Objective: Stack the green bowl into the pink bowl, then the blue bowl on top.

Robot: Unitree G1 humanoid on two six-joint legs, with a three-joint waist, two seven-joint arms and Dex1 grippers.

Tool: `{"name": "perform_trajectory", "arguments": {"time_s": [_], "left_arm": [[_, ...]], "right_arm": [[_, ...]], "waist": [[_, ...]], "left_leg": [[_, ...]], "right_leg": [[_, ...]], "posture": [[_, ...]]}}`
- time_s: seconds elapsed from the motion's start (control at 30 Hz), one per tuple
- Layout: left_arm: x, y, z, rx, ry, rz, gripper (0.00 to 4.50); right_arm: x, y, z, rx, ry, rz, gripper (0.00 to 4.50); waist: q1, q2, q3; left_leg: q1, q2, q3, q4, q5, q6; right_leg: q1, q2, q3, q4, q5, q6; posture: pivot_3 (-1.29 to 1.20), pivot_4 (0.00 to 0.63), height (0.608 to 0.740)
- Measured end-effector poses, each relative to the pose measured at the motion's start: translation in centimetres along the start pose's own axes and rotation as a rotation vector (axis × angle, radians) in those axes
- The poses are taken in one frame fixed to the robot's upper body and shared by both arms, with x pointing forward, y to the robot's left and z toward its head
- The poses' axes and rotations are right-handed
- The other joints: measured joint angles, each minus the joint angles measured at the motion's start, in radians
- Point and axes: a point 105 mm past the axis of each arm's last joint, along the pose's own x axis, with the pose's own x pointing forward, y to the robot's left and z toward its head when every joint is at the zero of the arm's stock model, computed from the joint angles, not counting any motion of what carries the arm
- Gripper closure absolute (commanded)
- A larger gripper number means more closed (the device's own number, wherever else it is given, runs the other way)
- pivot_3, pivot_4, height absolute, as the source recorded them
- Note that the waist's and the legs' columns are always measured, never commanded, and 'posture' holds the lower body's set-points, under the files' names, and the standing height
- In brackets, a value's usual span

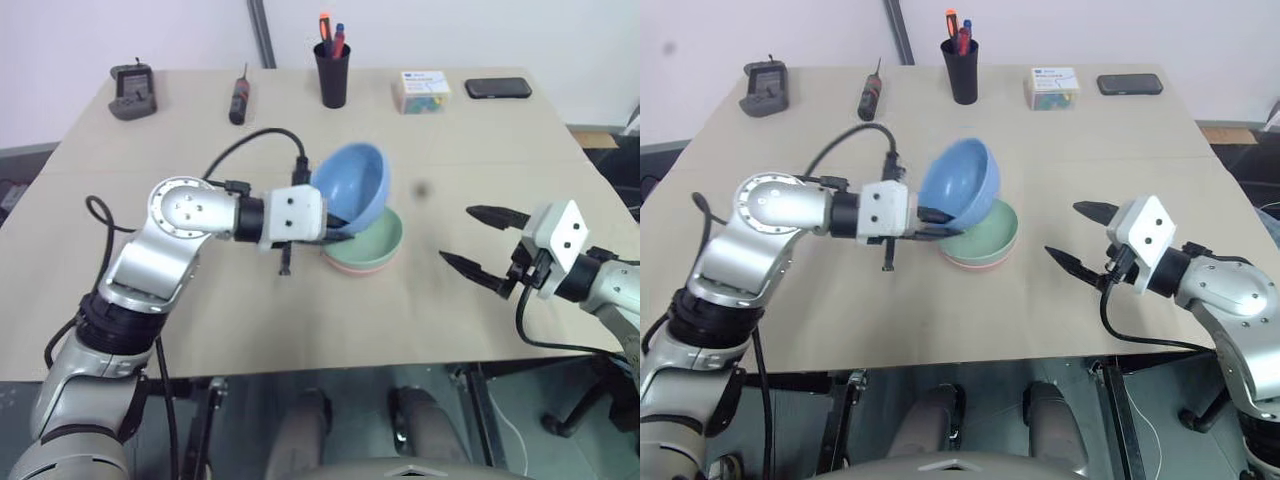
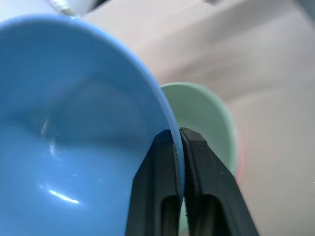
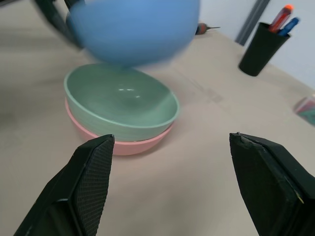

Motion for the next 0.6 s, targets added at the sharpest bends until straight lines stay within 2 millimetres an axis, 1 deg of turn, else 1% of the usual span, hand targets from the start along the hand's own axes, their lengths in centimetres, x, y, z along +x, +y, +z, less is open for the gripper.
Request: {"name": "perform_trajectory", "arguments": {"time_s": [0.03, 0.07, 0.1, 0.13, 0.2, 0.23, 0.27, 0.33, 0.37, 0.4, 0.43, 0.47, 0.53, 0.6], "left_arm": [[0.3, -0.2, 0.0, 0.004, -0.015, -0.014, 2.31], [0.6, -0.1, 0.1, 0.006, -0.04, -0.01, 1.79], [1.1, 0.1, 0.4, 0.007, -0.083, 0.003, 1.46], [1.5, 0.2, 0.7, 0.0, -0.125, 0.022, 1.46], [1.4, 0.5, 0.8, -0.016, -0.161, 0.061, 1.46], [0.8, 1.0, 0.6, -0.039, -0.168, 0.112, 1.46], [-0.2, 1.4, -0.1, -0.084, -0.156, 0.177, 1.46], [-1.8, 1.4, -1.8, -0.163, -0.108, 0.249, 1.46], [-2.6, 1.0, -2.8, -0.228, -0.085, 0.27, 0.9], [-3.4, 0.2, -3.9, -0.301, -0.067, 0.283, 0.54], [-4.1, -0.8, -4.8, -0.373, -0.055, 0.289, 0.26], [-4.6, -1.9, -5.5, -0.441, -0.05, 0.289, 0.03], [-5.5, -3.8, -6.0, -0.516, -0.042, 0.308, 0.03], [-6.6, -5.0, -6.5, -0.558, -0.012, 0.351, 0.03]], "right_arm": [[0.0, 0.0, 0.1, -0.001, -0.002, -0.005, 0.55], [-0.1, 0.0, 0.1, -0.001, -0.003, -0.009, 0.55], [-0.1, 0.1, 0.1, -0.001, -0.002, -0.012, 0.55], [-0.1, 0.1, 0.2, -0.001, -0.004, -0.012, 0.55], [-0.1, 0.2, 0.2, 0.003, -0.007, -0.014, 0.55], [-0.1, 0.3, 0.0, 0.017, 0.0, -0.014, 0.55], [-0.2, 0.5, -0.3, 0.029, 0.007, -0.011, 0.55], [-0.3, 0.6, -0.8, 0.048, 0.018, -0.003, 0.55], [-0.3, 0.7, -0.9, 0.057, 0.014, 0.012, 0.55], [-0.2, 0.9, -0.9, 0.073, 0.004, 0.034, 0.32], [-0.1, 0.9, -1.0, 0.102, -0.013, 0.052, 0.06], [0.0, 0.8, -1.1, 0.139, -0.036, 0.057, 0.01], [-0.1, 0.3, -2.0, 0.194, -0.038, 0.067, 0.01], [-0.8, -0.3, -3.6, 0.236, 0.008, 0.072, 0.01]], "waist": [[-0.001, 0.0, 0.0], [0.0, 0.0, 0.0], [0.001, 0.0, 0.0], [0.002, 0.0, 0.0], [0.001, 0.0, 0.0], [-0.002, 0.0, 0.0], [-0.005, 0.0, 0.0], [-0.008, 0.0, 0.0], [-0.009, 0.0, 0.0], [-0.009, 0.0, 0.0], [-0.008, 0.0, 0.0], [-0.006, 0.0, 0.0], [-0.003, -0.001, 0.0], [0.008, -0.001, 0.0]], "left_leg": [[0.0, 0.0, 0.0, 0.0, 0.0, 0.0], [0.0, 0.0, 0.0, 0.0, 0.0, 0.0], [0.0, 0.0, 0.0, 0.001, 0.0, 0.0], [0.0, 0.0, 0.0, 0.001, 0.0, 0.0], [0.0, 0.0, -0.001, 0.001, 0.0, 0.0], [0.0, 0.0, -0.001, 0.001, 0.0, 0.0], [0.001, 0.0, 0.0, 0.0, 0.0, 0.0], [0.002, 0.001, 0.0, 0.0, 0.0, 0.0], [0.002, 0.001, 0.0, 0.0, 0.0, 0.0], [0.002, 0.001, 0.0, -0.001, 0.0, 0.0], [0.002, 0.001, 0.0, 0.0, 0.0, 0.0], [0.002, 0.002, 0.0, 0.0, 0.0, 0.0], [0.002, 0.001, 0.0, 0.0, 0.0, 0.0], [0.002, 0.0, -0.001, 0.0, 0.0, 0.0]], "right_leg": [[0.0, 0.0, 0.0, 0.0, 0.0, 0.0], [0.0, 0.0, 0.0, 0.0, 0.0, 0.0], [0.001, 0.0, 0.0, -0.001, 0.0, 0.0], [0.001, 0.0, 0.0, 0.0, 0.0, 0.0], [0.001, 0.0, 0.0, -0.001, 0.0, 0.0], [0.001, 0.0, 0.0, -0.001, 0.0, 0.0], [0.001, 0.0, 0.0, 0.0, 0.0, 0.0], [0.001, 0.0, 0.0, 0.0, 0.0, 0.0], [0.001, 0.001, 0.0, 0.0, 0.0, 0.0], [0.001, 0.001, 0.0, 0.0, 0.0, 0.0], [0.001, 0.001, 0.0, 0.0, 0.0, 0.0], [0.002, 0.0, 0.0, 0.0, 0.0, 0.0], [0.002, -0.001, 0.0, -0.001, 0.0, 0.0], [0.003, -0.002, -0.001, -0.001, 0.0, 0.0]], "posture": [[0.0, 0.15, 0.74], [0.0, 0.15, 0.74], [0.0, 0.15, 0.74], [0.0, 0.15, 0.74], [0.0, 0.15, 0.74], [0.0, 0.15, 0.74], [0.0, 0.15, 0.74], [0.0, 0.15, 0.74], [0.0, 0.15, 0.74], [0.0, 0.15, 0.74], [0.0, 0.15, 0.74], [0.0, 0.15, 0.74], [0.0, 0.15, 0.74], [0.0, 0.15, 0.74]]}}
